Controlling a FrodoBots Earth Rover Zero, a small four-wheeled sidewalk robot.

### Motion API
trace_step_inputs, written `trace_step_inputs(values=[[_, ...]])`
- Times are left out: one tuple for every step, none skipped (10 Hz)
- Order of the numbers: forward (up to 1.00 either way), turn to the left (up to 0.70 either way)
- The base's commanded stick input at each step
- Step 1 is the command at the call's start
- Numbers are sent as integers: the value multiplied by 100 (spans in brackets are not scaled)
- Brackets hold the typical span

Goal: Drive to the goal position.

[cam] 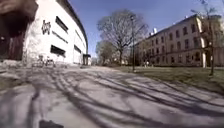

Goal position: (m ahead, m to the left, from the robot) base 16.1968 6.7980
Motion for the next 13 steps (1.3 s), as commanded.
trace_step_inputs(values=[[100, 0], [100, 0], [100, 0], [100, 0], [100, 0], [100, 0], [100, 0], [100, 0], [100, 0], [100, 0], [100, 0], [100, 0], [100, 0]])
